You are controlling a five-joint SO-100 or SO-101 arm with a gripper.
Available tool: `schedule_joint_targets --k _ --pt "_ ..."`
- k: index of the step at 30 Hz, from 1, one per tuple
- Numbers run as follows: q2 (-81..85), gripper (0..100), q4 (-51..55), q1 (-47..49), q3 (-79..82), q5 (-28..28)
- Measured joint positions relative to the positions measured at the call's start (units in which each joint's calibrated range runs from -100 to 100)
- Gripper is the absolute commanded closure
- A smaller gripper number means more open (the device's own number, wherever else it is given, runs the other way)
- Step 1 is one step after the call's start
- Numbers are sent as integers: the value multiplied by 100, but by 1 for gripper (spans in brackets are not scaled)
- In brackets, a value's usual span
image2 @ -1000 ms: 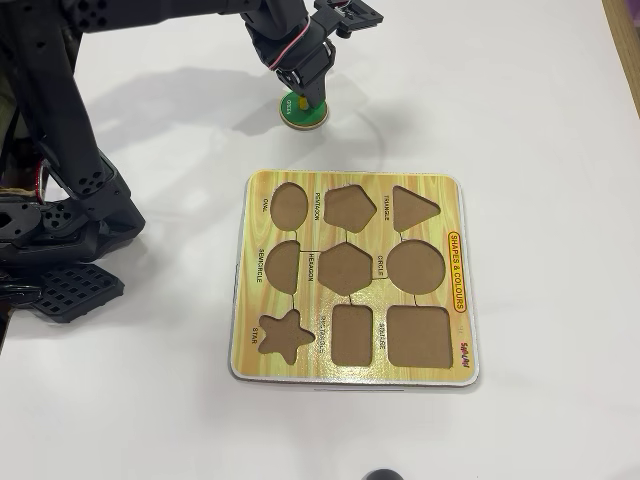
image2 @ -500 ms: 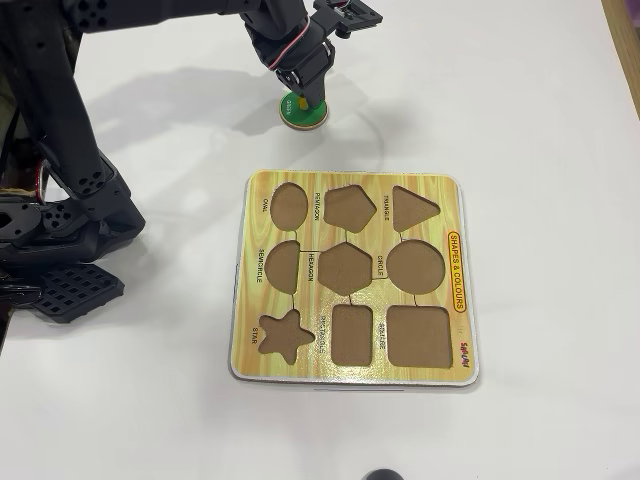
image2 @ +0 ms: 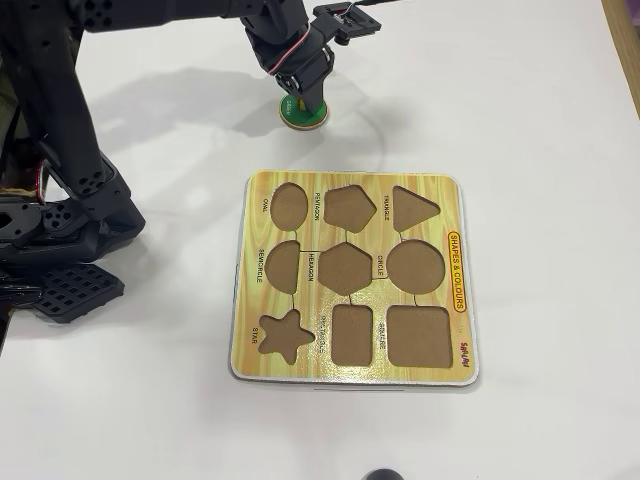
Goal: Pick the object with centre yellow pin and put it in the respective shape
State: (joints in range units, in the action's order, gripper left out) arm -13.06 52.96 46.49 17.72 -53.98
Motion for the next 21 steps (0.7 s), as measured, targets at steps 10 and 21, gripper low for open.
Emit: schedule_joint_targets --k 10,21 --pt "0 99 0 0 0 0" --pt "0 99 0 0 0 0"
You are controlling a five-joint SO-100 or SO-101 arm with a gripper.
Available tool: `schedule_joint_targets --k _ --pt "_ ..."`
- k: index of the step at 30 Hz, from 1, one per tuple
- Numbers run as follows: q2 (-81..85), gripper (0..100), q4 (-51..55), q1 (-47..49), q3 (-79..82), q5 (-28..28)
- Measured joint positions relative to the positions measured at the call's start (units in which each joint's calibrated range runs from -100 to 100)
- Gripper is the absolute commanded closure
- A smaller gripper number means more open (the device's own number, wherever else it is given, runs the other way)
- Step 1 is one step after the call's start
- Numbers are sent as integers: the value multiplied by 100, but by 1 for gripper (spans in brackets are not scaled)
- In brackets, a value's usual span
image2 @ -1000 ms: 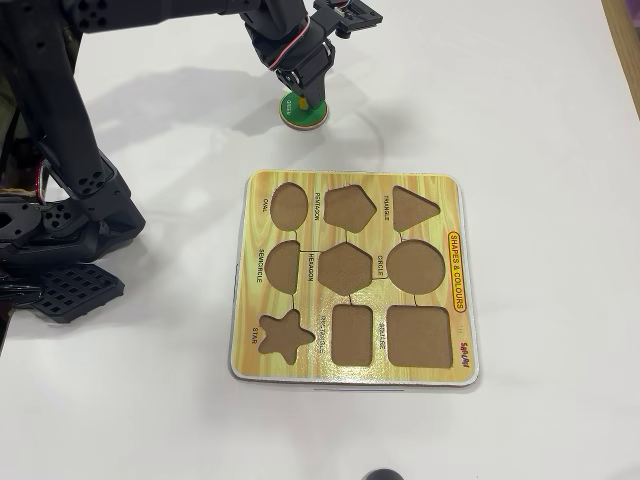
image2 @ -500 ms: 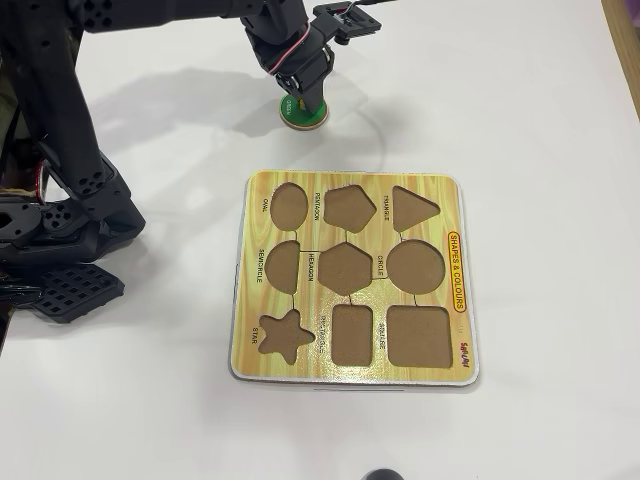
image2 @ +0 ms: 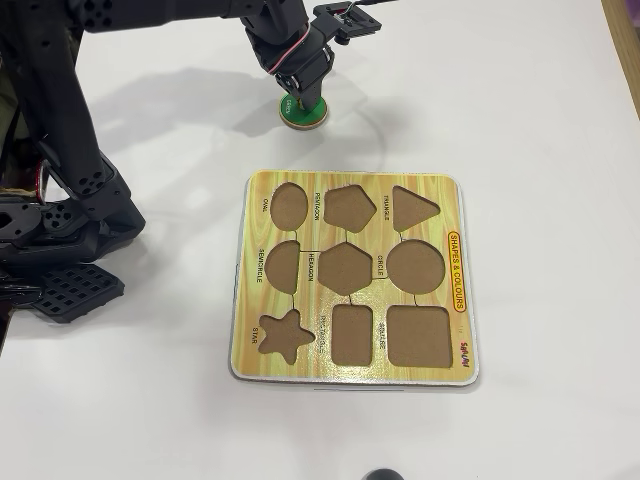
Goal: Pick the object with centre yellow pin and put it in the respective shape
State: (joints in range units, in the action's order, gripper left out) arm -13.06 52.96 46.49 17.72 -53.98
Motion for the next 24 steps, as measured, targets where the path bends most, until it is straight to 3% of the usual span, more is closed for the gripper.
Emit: schedule_joint_targets --k 6,24 --pt "86 99 0 -84 0 0" --pt "962 99 368 -1703 0 57"
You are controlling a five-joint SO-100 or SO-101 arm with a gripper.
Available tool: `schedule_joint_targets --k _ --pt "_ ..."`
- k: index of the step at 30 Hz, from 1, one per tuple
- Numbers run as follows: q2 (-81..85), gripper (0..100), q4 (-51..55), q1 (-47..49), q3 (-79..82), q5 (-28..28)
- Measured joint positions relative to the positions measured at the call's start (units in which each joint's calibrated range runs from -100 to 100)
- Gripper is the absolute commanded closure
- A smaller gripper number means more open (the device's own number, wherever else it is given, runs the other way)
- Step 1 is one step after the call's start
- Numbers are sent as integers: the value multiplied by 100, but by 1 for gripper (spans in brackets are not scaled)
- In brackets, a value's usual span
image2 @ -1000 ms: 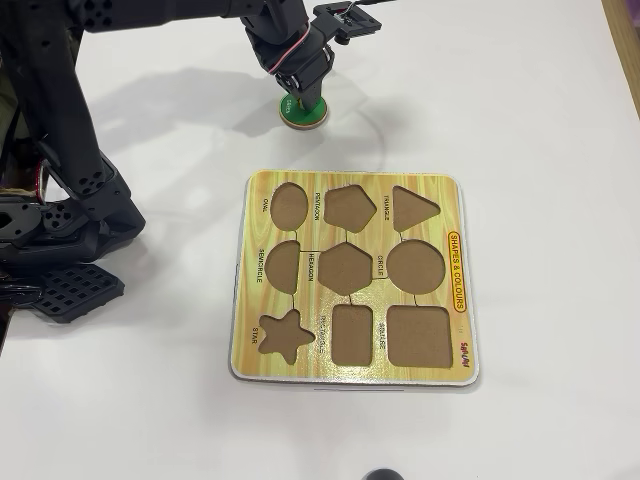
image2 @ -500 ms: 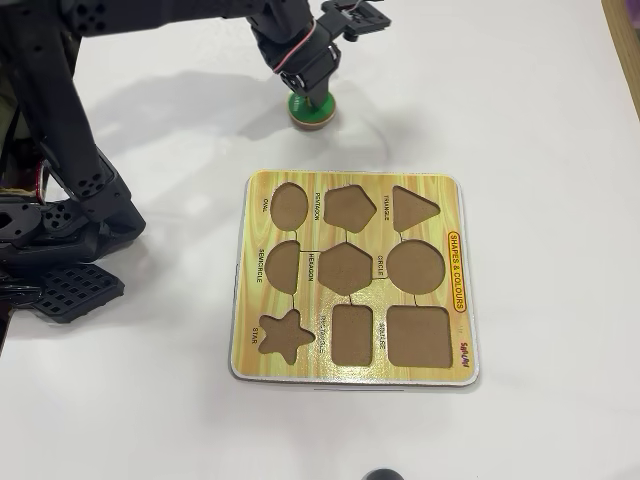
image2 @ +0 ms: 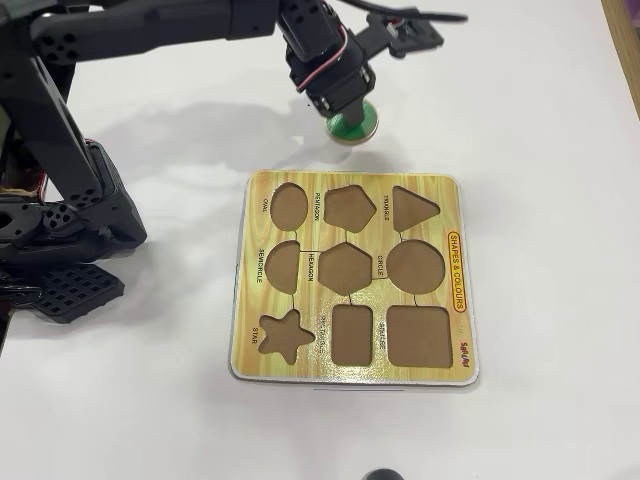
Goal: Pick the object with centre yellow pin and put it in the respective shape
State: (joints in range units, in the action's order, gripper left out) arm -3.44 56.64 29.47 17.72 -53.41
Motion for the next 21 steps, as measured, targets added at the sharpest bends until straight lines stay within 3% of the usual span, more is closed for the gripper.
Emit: schedule_joint_targets --k 5,21 --pt "120 99 566 -514 0 525" --pt "180 99 617 -1749 0 2215"
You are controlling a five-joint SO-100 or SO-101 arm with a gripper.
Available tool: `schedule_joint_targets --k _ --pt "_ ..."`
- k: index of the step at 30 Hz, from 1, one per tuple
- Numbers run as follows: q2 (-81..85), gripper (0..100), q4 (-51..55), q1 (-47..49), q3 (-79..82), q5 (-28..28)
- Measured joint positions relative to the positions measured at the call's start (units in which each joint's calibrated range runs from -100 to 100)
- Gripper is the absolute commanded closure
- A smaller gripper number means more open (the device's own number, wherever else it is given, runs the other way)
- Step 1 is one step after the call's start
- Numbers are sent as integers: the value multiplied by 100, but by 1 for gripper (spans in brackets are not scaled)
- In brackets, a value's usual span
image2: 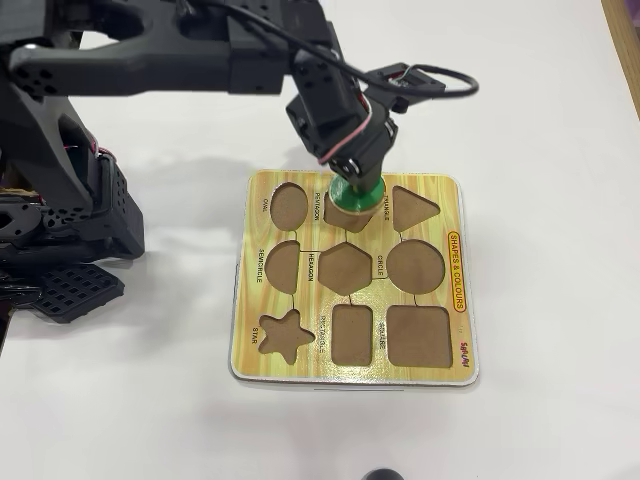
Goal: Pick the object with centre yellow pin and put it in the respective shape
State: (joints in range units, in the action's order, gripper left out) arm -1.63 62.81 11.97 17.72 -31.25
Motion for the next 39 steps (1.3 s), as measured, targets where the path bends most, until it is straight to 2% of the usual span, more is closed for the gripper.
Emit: schedule_joint_targets --k 10,15,20,24,27,39 --pt "0 99 0 -945 -171 1113" --pt "-318 99 0 -1319 -782 1446" --pt "-782 99 0 -1338 -1331 1461" --pt "-1005 99 -34 -1338 -1403 1087" --pt "-1117 99 -266 -1338 -1412 1009" --pt "-1649 99 -626 -1338 -1412 983"
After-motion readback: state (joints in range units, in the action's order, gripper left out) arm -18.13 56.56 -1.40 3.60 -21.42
